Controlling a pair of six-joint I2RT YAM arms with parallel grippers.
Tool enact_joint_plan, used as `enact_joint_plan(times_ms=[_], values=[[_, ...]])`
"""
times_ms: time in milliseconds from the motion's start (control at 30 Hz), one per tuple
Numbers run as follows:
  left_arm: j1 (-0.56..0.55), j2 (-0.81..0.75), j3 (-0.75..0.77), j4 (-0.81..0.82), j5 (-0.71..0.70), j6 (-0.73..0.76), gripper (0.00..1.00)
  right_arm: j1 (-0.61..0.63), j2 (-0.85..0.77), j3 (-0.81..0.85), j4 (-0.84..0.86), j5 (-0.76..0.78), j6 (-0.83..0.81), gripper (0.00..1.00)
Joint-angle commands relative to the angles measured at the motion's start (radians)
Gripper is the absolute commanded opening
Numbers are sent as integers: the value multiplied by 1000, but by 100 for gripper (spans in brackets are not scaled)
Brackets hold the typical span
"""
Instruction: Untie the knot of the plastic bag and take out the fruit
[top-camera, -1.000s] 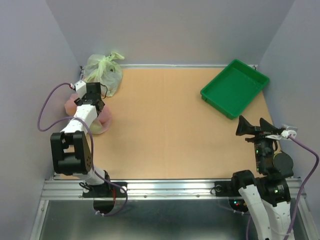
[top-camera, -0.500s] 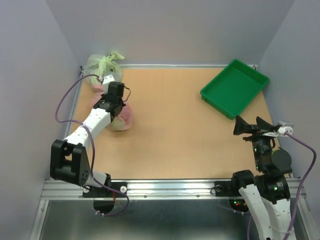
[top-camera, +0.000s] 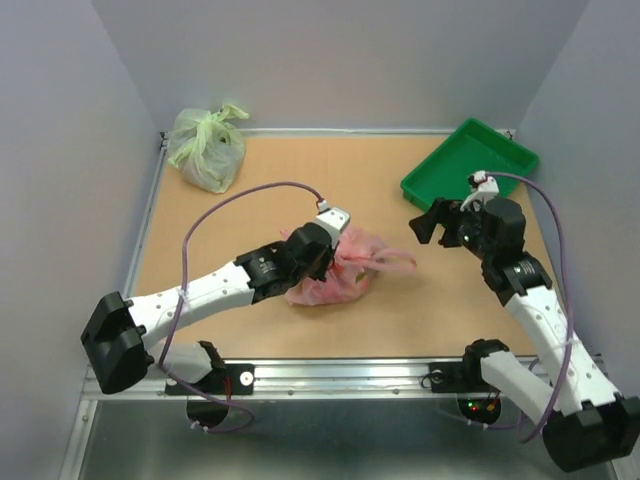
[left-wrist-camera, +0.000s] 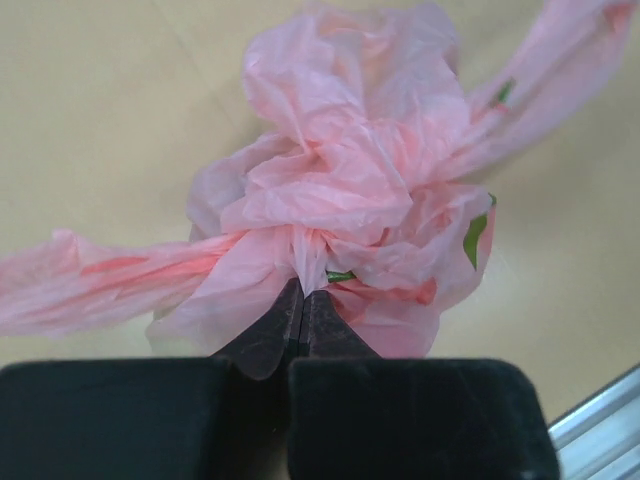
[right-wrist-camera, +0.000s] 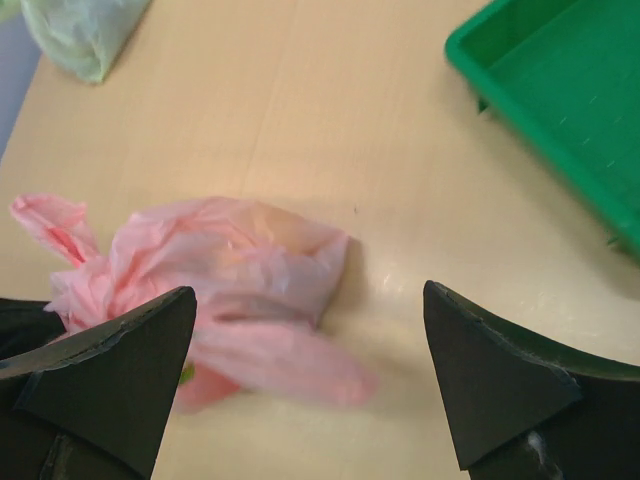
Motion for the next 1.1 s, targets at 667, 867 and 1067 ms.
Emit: enact_joint_plan(times_ms=[667,867,1067], values=[[-43,-246,-280,151,105,-279,67,445,518,147,25,-127,-201,98],[-43,-205,-313,153,88,-336,61,482,578,115,72,-81,-210,98],[-44,-203,-343,145,33,-394,57,487,562,121,81,-64,-201,96]])
